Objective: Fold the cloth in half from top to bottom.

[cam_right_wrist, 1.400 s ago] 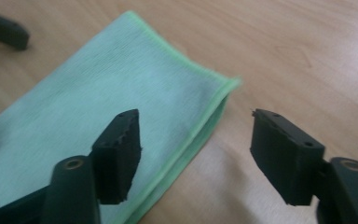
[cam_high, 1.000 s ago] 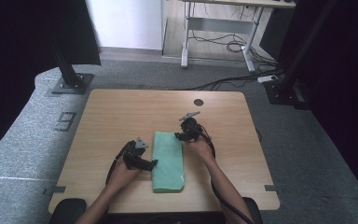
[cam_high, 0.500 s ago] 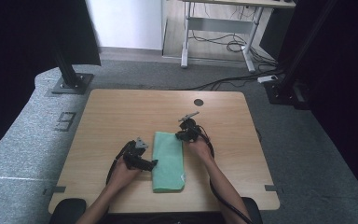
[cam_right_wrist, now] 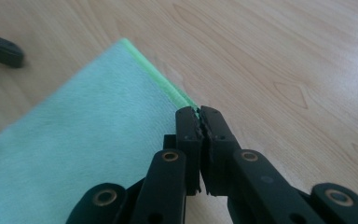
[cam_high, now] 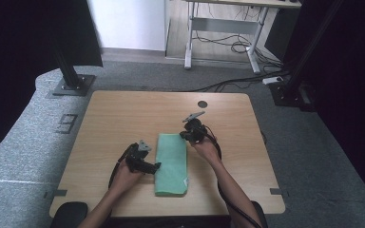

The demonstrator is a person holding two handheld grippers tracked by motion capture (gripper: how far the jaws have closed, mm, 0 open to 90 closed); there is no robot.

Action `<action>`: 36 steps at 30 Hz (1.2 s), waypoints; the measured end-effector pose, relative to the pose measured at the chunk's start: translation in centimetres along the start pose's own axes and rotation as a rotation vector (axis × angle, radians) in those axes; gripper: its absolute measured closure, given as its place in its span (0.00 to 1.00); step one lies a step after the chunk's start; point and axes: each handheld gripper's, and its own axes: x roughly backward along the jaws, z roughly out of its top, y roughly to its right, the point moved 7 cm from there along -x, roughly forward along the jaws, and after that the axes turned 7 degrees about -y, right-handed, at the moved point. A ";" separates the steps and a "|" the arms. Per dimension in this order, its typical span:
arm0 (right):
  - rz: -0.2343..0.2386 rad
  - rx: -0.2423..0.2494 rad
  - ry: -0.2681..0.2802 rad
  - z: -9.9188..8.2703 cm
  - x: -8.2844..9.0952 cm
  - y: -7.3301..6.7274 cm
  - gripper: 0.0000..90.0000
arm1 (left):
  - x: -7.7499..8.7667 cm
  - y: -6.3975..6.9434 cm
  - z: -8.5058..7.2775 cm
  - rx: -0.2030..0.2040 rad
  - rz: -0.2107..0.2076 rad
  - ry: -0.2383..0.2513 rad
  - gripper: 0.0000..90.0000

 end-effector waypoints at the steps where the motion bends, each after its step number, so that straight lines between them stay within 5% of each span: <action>1: 0.003 0.007 0.006 0.1 0.4 -0.2 0.95 | 0.0 0.0 0.0 0.000 0.001 0.000 0.03; 18: 0.063 0.111 0.101 -0.3 6.4 -4.3 0.95 | 0.0 0.0 0.0 0.003 0.002 -0.003 0.03; 36: 0.177 0.167 0.136 -3.9 9.8 -9.3 0.95 | 0.0 0.0 0.0 0.005 0.005 -0.004 0.03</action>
